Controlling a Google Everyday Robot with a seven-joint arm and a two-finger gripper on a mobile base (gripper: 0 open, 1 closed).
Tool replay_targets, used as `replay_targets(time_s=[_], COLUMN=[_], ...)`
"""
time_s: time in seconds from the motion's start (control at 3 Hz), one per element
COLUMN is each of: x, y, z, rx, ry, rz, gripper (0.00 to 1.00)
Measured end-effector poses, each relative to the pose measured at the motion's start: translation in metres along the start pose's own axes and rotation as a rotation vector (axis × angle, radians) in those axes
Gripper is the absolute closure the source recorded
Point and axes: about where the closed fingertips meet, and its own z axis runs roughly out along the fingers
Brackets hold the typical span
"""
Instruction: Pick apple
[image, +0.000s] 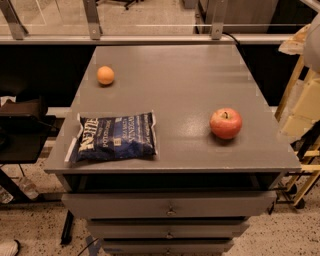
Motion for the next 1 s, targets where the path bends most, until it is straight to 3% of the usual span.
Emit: replay_targets(time_s=[0.33,0.67,1.0], x=[0.000,0.001,0.005], y=[0.000,-0.004,-0.014], z=[0.000,0.019,0.067], rx=[0.000,-0.023,-0.069], ry=[0.000,-0.077,-0.235], rz=[0.000,0.041,0.124], gripper=[0.00,0.00,0.00])
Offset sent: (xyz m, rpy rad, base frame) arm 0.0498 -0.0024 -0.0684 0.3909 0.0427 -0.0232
